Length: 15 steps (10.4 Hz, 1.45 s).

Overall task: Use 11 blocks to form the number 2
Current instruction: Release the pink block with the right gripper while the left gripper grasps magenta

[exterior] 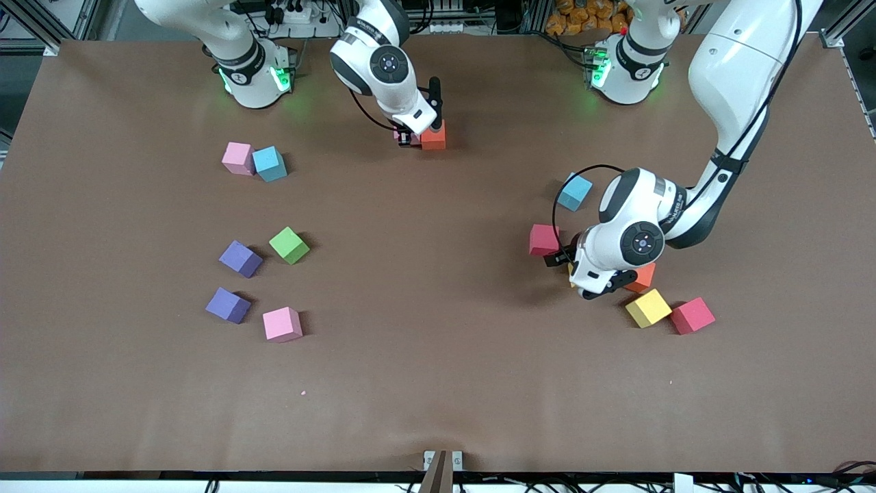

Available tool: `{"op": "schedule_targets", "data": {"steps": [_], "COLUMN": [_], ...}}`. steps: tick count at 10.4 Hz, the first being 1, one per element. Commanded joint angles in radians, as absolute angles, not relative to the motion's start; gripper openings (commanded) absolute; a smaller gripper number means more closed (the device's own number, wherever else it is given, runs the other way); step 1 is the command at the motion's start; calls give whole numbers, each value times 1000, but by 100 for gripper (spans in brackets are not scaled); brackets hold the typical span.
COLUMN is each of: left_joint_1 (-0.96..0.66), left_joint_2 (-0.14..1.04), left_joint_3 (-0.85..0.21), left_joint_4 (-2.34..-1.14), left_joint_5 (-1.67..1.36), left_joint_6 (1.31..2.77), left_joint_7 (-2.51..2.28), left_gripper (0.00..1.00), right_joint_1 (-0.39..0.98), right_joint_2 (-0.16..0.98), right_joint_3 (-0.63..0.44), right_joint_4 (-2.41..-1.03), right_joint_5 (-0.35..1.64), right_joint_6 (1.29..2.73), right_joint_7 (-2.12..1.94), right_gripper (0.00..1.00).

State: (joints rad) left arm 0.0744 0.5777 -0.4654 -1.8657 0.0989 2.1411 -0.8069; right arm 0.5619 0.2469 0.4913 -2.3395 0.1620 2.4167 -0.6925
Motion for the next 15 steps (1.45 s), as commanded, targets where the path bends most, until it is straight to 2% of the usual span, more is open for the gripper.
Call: {"op": "schedule_targets", "data": {"steps": [1,6,7,8,13,15], "left_joint_1": [68,29,34,32,29,28], "left_joint_2": [568,531,525,525,528,528], "left_joint_3": [-477,-509,-515,-517,-523,-523], "left_joint_4": [-1861,-1868,-1871,-1873,-1891,-1893], "left_joint_5": [117,192,204,204,206,206], "left_joint_6": [2123,2125,2125,2126,2145,2145], "left_joint_7": [-802,-746,-706,-672,-562,-554], "left_gripper": [100,100,100,100,100,100], "right_joint_1": [574,574,574,574,572,557], "right_joint_2": [256,250,250,252,239,180], "right_joint_3": [486,486,486,486,486,483], "right_joint_4": [-2315,-2315,-2316,-2316,-2316,-2315], "right_joint_5": [175,176,175,175,178,183], "right_joint_6": [2404,2388,2388,2388,2385,2310], "right_joint_7": [-727,-755,-759,-764,-755,-752], "right_gripper": [42,47,89,100,100,100]}}
